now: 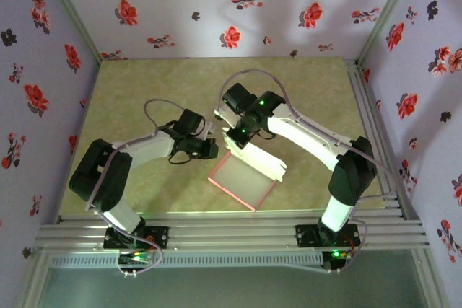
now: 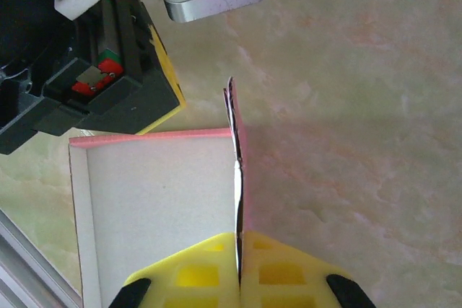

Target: Fold the paper box

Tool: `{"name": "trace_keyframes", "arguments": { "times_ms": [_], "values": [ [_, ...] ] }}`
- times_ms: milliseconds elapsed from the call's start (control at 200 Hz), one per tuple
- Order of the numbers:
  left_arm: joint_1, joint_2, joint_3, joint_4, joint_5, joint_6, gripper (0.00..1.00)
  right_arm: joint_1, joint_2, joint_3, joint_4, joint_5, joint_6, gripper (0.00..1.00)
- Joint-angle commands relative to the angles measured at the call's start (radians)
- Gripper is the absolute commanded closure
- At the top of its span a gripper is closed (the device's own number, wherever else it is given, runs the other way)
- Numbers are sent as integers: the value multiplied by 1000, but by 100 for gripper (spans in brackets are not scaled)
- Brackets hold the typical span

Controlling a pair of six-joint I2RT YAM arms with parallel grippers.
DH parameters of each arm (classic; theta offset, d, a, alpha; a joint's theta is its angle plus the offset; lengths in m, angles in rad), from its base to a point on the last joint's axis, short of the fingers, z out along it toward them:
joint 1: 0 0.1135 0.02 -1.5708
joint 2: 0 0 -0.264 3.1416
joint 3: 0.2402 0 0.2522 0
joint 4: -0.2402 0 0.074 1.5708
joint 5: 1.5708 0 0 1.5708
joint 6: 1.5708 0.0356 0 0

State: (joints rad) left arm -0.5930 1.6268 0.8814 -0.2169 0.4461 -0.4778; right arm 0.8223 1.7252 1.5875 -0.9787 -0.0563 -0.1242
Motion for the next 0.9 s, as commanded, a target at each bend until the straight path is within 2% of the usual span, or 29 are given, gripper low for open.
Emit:
{"name": "trace_keyframes", "arguments": {
  "times_ms": [0, 90, 430, 695, 895],
  "values": [
    [-8, -38, -47, 107, 62, -79, 100, -6, -12, -25, 15, 12, -8, 97],
    [-8, -27, -66, 142, 122, -75, 100, -5, -12, -23, 16, 13, -8, 97],
    [11, -133, -143, 173, 114, -72, 100, -3, -63, -63, 54, 59, -16, 97],
    [59, -148, -218, 386, 325, -177, 100, 4, -68, -63, 57, 64, -40, 98],
    [61, -71, -258, 570, 378, -304, 100, 13, -77, -66, 66, 74, -46, 100]
  ]
}}
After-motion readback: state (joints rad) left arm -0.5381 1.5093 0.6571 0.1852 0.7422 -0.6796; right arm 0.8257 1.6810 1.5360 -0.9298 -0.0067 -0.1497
